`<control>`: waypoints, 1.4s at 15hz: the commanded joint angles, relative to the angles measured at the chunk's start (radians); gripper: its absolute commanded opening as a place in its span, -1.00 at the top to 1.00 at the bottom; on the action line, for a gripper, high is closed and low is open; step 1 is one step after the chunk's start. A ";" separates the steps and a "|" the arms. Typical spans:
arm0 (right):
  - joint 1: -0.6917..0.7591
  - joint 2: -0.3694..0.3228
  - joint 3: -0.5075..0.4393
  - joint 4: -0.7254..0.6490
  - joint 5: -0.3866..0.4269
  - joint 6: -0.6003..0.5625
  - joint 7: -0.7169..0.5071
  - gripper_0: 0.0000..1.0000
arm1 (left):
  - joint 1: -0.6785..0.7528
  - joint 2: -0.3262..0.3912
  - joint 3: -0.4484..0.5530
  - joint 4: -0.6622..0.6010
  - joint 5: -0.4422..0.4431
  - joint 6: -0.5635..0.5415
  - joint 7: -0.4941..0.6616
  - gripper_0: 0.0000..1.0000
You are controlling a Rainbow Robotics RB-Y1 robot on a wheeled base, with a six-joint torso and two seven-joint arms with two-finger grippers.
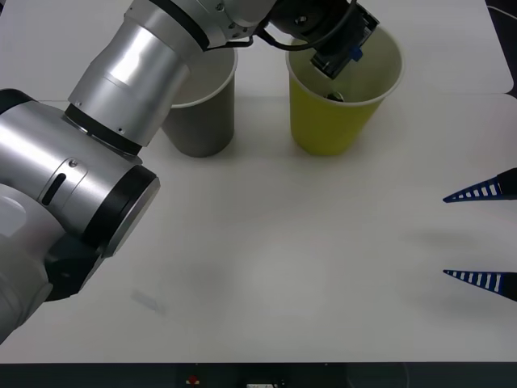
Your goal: Put the can into the green bin and the plastic bottle into the gray bin
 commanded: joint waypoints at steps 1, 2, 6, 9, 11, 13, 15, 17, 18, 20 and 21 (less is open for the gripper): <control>0.000 0.000 0.000 0.000 0.000 0.000 0.000 -1.00 | 0.000 -0.001 0.001 -0.001 0.001 0.000 0.001 -1.00; 0.000 0.000 0.000 0.000 0.000 0.000 0.000 -1.00 | 0.000 -0.001 0.000 -0.001 0.003 0.002 0.001 -1.00; 0.000 0.000 0.000 0.000 0.000 0.000 0.000 -1.00 | 0.002 0.042 0.009 -0.007 0.063 0.008 -0.100 -1.00; 0.000 0.000 0.000 0.000 0.000 0.000 0.000 -1.00 | 0.025 0.120 0.017 -0.037 0.178 0.008 -0.154 -1.00; 0.000 0.000 0.000 0.000 0.000 0.000 0.000 -1.00 | 0.101 0.180 0.071 -0.152 0.224 -0.050 -0.186 -1.00; 0.000 0.000 0.000 0.000 0.000 0.000 0.000 -1.00 | 0.169 0.229 0.124 -0.290 0.254 -0.149 -0.201 -1.00; 0.000 0.000 0.000 0.000 0.000 0.000 0.000 -1.00 | 0.245 0.279 0.190 -0.414 0.322 -0.235 -0.246 -1.00; 0.000 0.000 0.000 0.000 0.000 0.000 0.000 -1.00 | 0.322 0.321 0.259 -0.484 0.403 -0.293 -0.330 -1.00; 0.000 0.000 0.000 0.000 0.000 0.000 0.000 -1.00 | 0.361 0.339 0.281 -0.517 0.438 -0.299 -0.362 -1.00; 0.000 0.000 0.000 0.000 0.000 0.000 0.000 -1.00 | 0.473 0.393 0.305 -0.609 0.501 -0.299 -0.428 -1.00; 0.000 0.000 0.000 0.000 0.000 0.000 0.000 -1.00 | 0.514 0.413 0.317 -0.641 0.523 -0.299 -0.450 -1.00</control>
